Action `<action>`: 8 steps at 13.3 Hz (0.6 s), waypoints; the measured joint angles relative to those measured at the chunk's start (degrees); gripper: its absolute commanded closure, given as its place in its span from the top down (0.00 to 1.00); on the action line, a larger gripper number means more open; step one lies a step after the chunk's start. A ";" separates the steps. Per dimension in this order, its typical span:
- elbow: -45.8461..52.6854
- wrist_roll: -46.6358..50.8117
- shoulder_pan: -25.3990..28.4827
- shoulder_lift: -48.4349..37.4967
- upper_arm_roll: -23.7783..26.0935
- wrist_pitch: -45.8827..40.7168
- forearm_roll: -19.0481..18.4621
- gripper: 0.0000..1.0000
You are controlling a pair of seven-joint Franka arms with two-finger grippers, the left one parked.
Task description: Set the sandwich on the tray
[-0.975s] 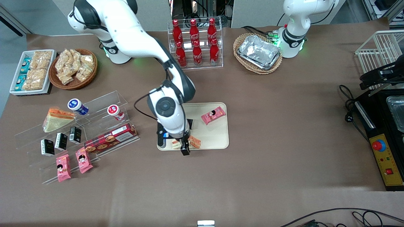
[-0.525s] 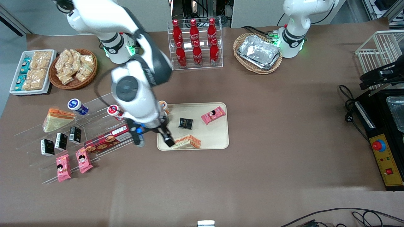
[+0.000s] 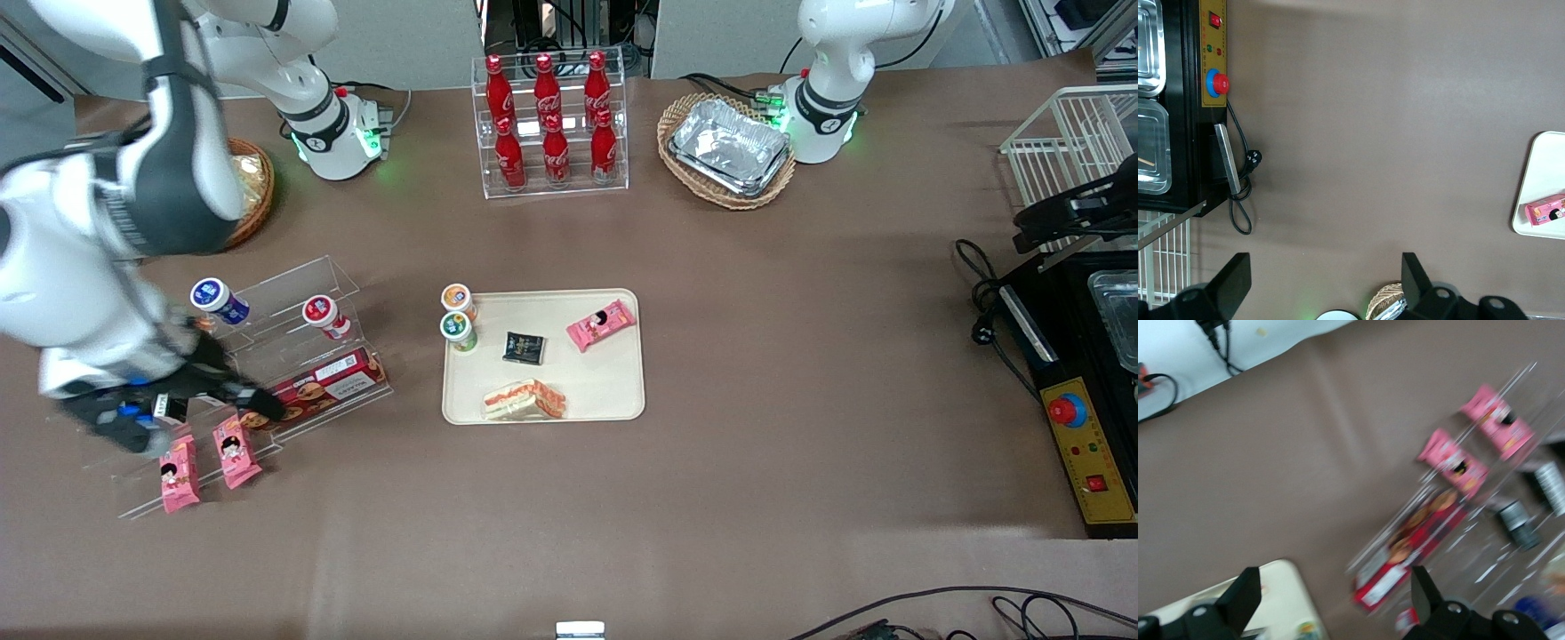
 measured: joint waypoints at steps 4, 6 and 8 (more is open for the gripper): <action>-0.05 -19.55 -9.61 -1.23 1.24 0.16 -1.46 1.00; -0.87 -27.65 -15.25 -3.08 4.45 -1.02 -1.47 1.00; -2.27 -31.50 -20.42 -5.55 8.71 -3.65 -1.92 1.00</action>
